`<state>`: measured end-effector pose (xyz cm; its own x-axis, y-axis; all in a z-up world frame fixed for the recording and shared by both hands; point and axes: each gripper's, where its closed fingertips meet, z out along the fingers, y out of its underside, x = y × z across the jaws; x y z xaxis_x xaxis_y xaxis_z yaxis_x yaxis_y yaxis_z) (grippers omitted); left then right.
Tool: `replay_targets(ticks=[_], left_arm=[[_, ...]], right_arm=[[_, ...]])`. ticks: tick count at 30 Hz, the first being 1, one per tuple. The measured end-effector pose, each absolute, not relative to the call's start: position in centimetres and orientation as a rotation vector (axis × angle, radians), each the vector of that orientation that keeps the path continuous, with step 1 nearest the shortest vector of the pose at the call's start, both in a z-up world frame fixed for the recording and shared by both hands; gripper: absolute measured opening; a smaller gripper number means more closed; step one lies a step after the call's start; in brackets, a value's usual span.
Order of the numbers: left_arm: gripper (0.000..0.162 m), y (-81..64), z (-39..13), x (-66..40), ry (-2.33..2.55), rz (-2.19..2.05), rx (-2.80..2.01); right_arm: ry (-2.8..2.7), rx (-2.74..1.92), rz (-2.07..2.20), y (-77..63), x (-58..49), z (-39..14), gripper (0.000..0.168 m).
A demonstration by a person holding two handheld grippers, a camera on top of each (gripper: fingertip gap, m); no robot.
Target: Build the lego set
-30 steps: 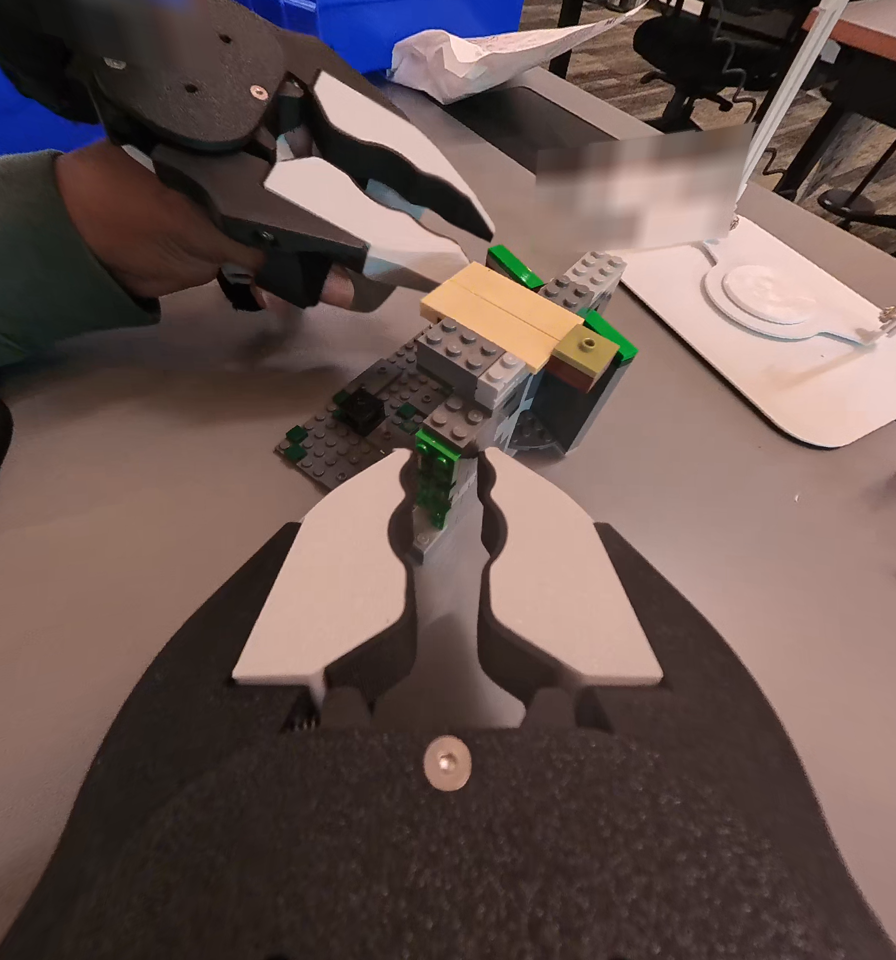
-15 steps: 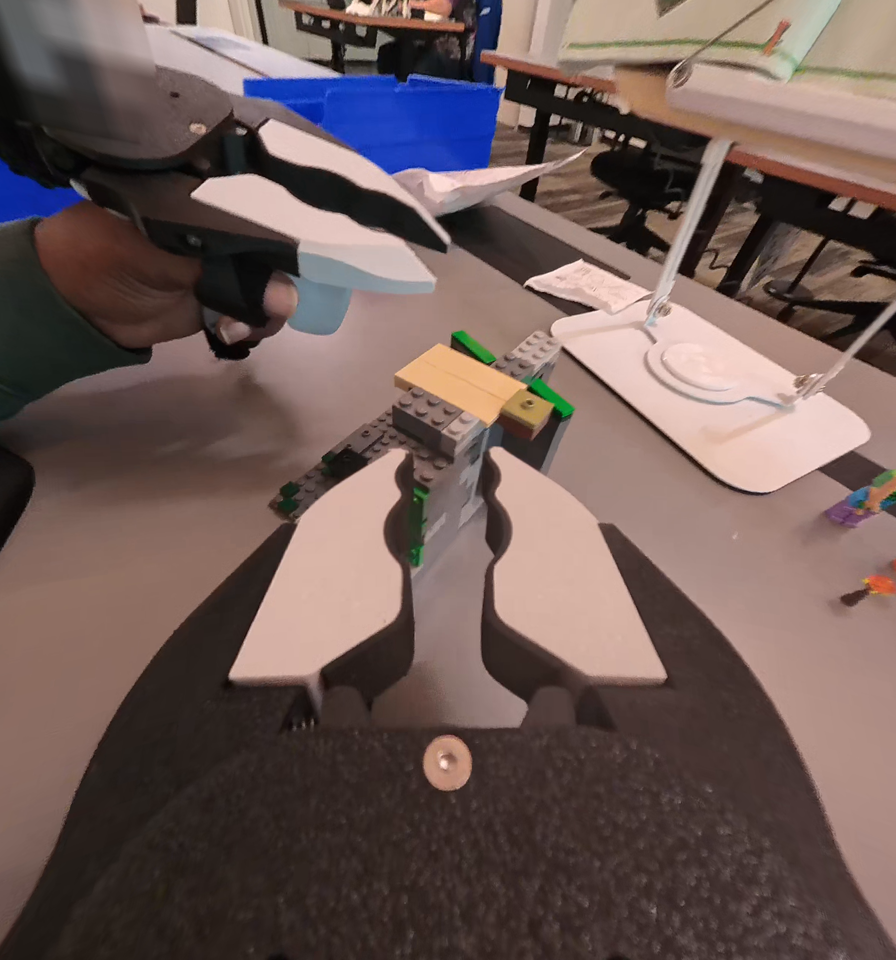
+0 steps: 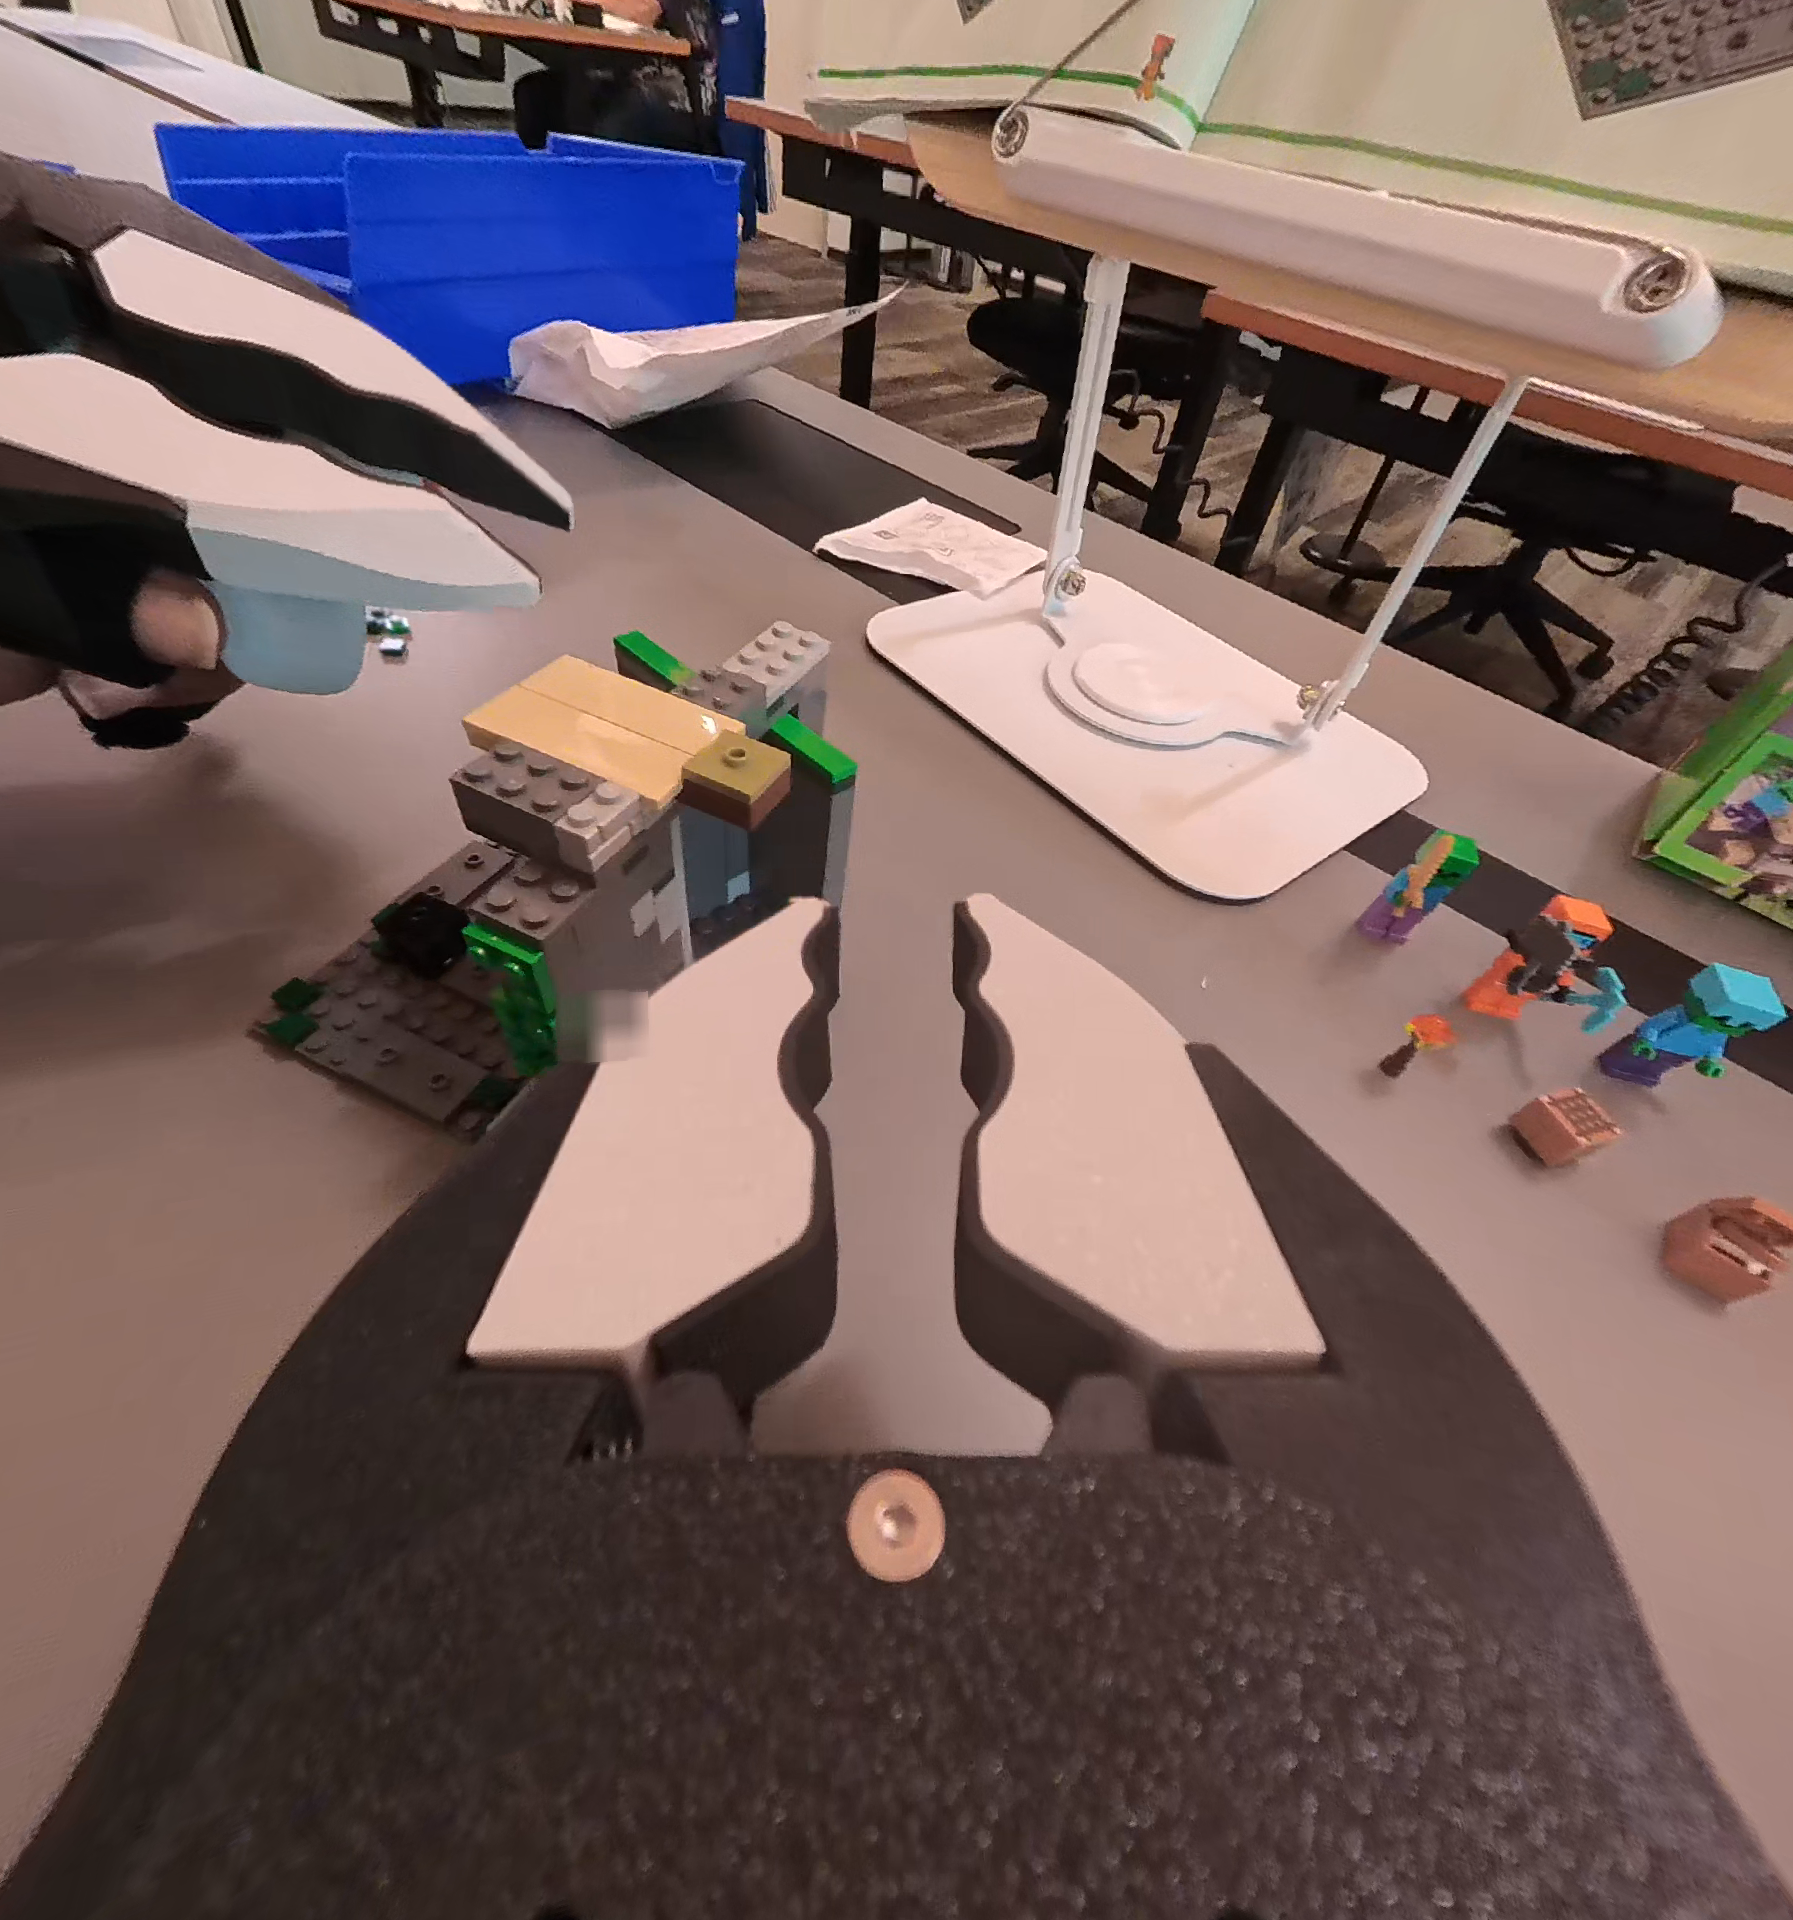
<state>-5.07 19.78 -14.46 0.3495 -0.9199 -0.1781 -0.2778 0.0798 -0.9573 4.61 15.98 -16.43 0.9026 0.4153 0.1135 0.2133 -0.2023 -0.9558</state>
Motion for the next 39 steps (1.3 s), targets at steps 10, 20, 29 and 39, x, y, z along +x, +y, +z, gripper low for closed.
replay_targets(ticks=[10, 20, 29, 39], left_arm=[[0.018, 18.6, -15.3, -4.7, 1.247, -0.712, -1.435], [0.022, 17.0, -15.5, -5.4, 1.334, -0.831, -1.404], [0.027, 17.0, -16.1, -5.2, 1.356, -0.86, -1.406], [0.028, 17.3, -17.1, -5.3, 1.346, -0.905, -1.421]], right_arm=[[-0.497, -1.786, 0.25, 15.8, 4.1, -16.6, 0.02], [-0.736, -1.747, 0.514, 15.1, 1.2, -16.2, 0.02], [-1.244, -1.542, 0.695, 17.1, 1.3, -14.0, 0.022], [-1.316, -1.557, 0.868, 17.5, 0.3, -17.2, 0.024]])
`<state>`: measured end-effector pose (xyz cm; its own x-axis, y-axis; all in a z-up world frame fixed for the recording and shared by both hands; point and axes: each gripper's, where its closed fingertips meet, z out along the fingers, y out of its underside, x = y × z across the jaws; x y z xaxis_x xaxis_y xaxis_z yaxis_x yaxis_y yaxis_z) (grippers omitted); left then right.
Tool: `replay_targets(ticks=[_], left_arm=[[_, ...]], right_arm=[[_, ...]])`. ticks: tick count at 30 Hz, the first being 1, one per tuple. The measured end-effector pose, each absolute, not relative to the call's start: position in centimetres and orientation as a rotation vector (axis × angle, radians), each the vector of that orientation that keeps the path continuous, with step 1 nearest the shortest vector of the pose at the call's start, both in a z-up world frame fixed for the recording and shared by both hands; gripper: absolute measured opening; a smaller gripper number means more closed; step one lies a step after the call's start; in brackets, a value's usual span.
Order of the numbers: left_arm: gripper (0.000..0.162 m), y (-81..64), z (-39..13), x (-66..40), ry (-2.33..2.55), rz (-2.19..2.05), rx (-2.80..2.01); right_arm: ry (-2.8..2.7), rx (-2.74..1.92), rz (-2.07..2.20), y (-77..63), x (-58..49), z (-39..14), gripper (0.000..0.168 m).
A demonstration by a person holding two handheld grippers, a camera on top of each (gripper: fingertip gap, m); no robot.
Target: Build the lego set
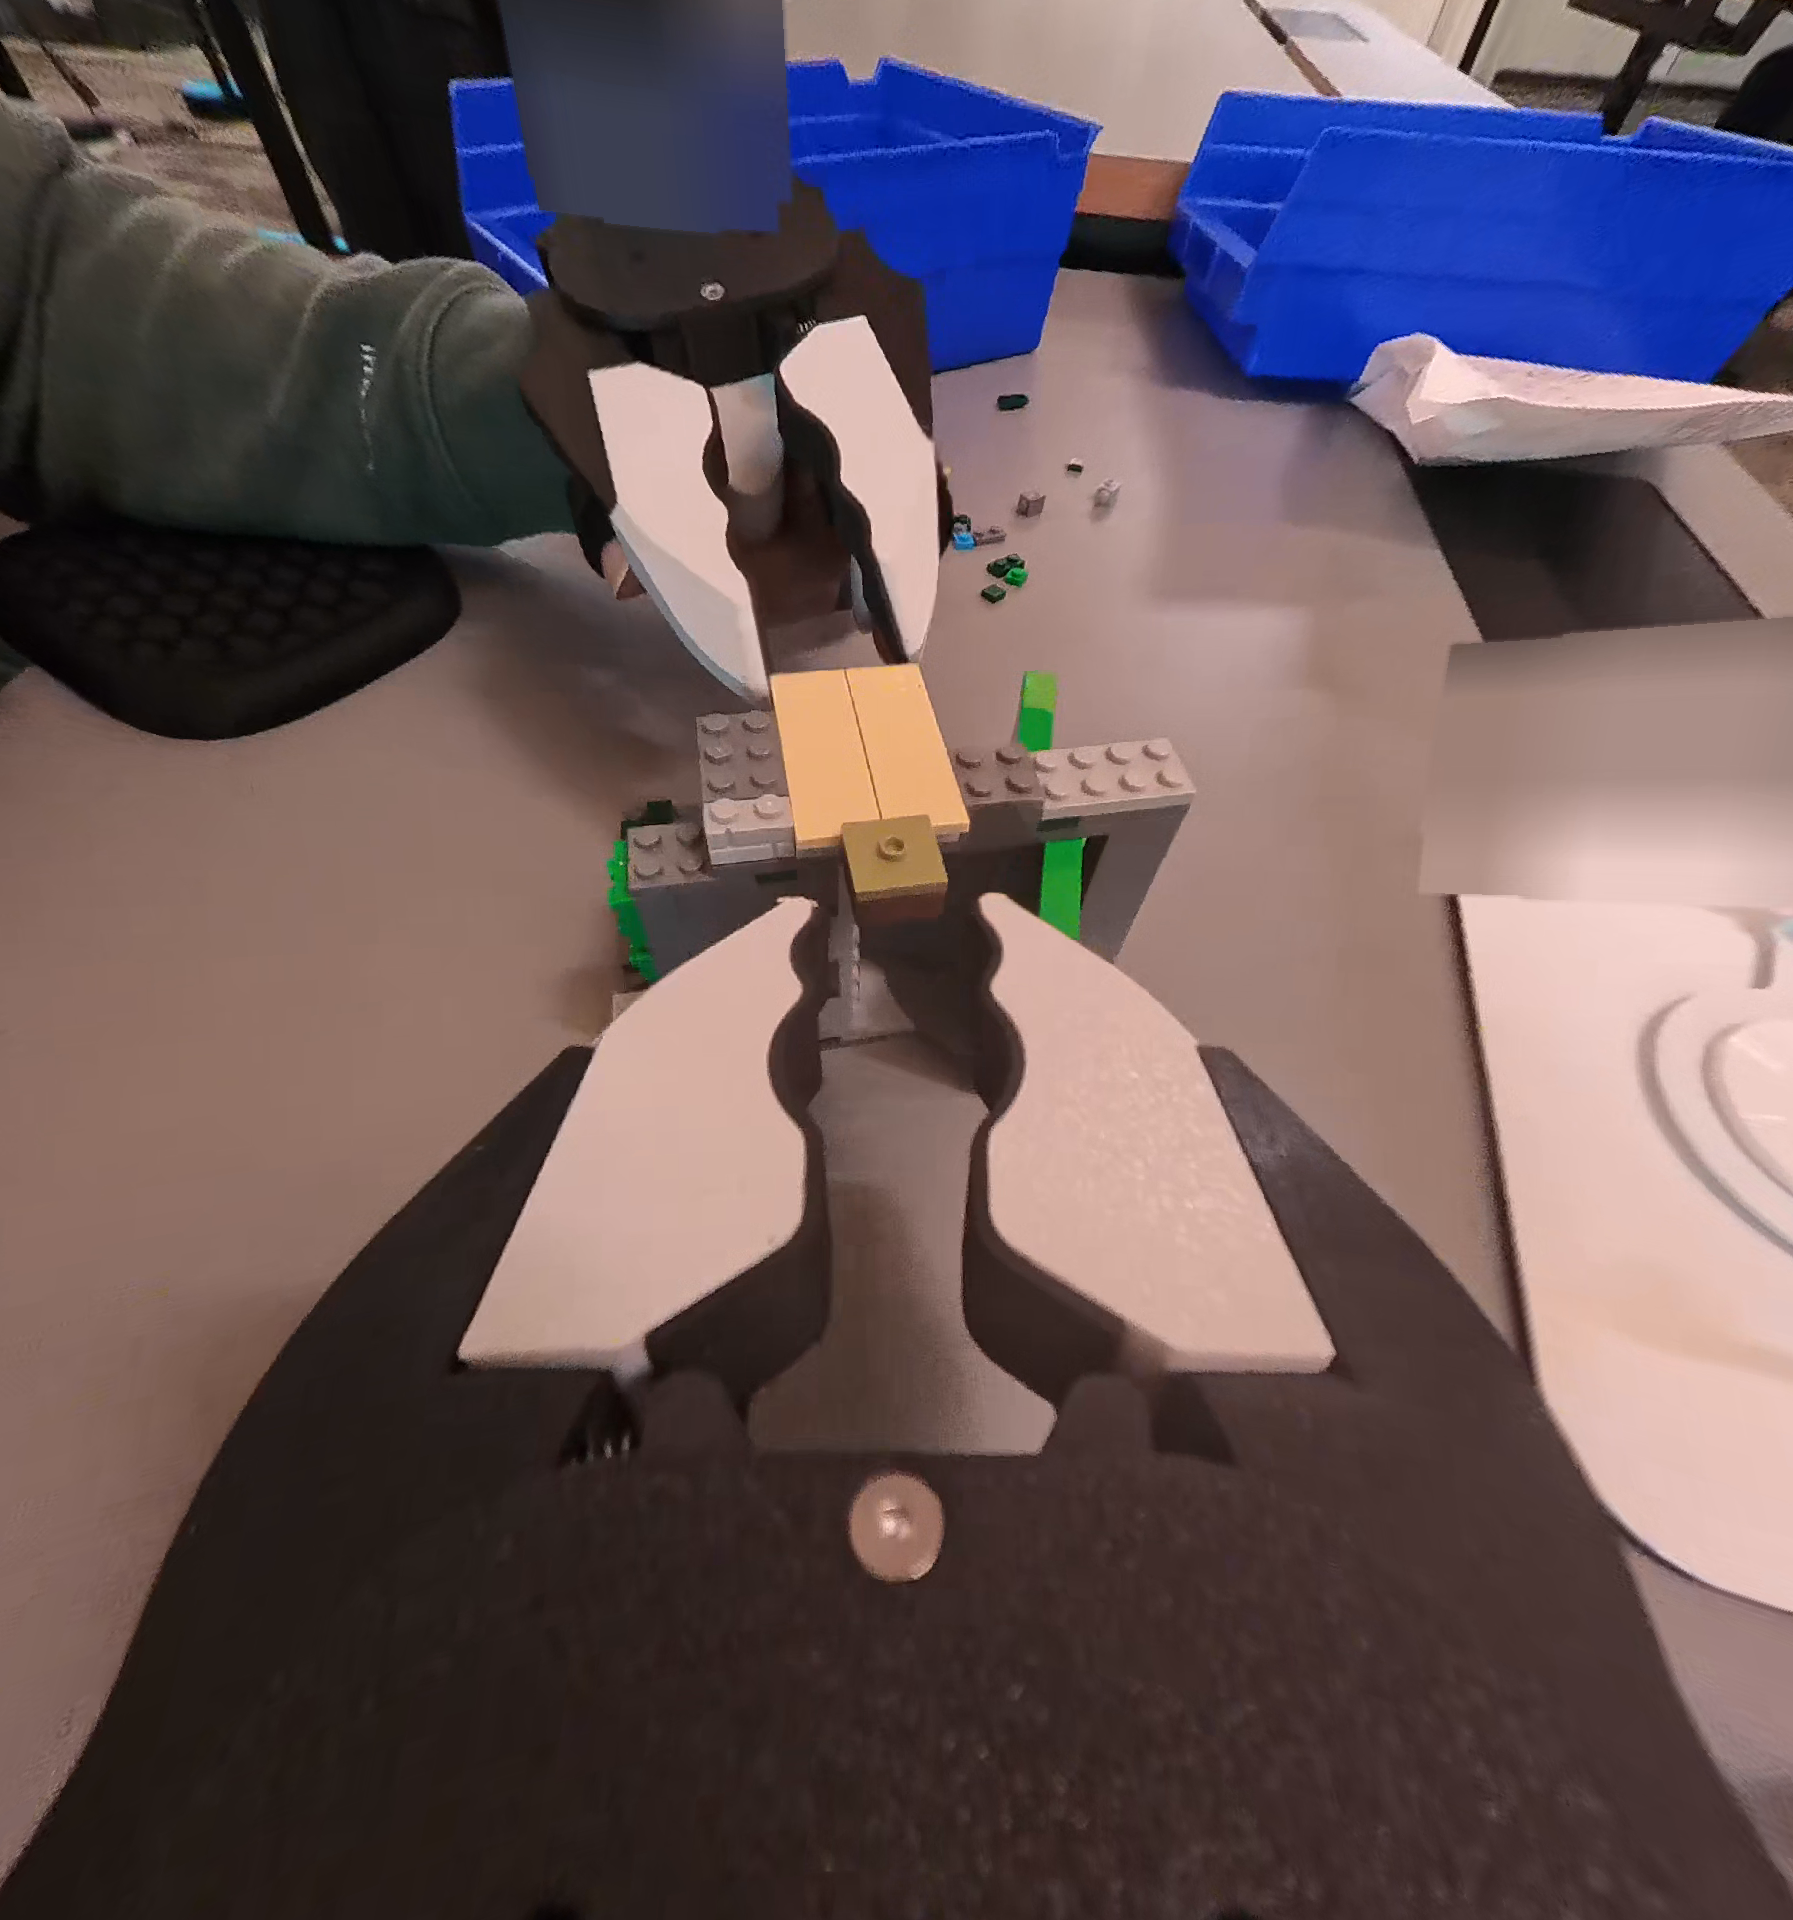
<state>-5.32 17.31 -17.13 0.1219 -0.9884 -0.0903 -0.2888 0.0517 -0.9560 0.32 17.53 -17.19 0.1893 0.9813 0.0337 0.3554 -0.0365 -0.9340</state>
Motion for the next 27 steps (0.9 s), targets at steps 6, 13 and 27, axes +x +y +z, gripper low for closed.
replay_targets(ticks=[6, 13, 27], left_arm=[[0.029, 17.09, -17.48, -4.99, 1.343, -0.921, -1.416], [0.029, 16.75, -17.37, -4.6, 1.345, -0.946, -1.4], [0.026, 17.01, -17.13, -4.42, 1.324, -0.939, -1.397]], right_arm=[[-1.294, -1.556, 0.917, 17.57, 0.05, -17.61, 0.02], [-1.287, -1.544, 0.941, 17.46, 0.03, -17.5, 0.019], [-1.268, -1.532, 0.951, 17.54, 0.06, -17.22, 0.017]])
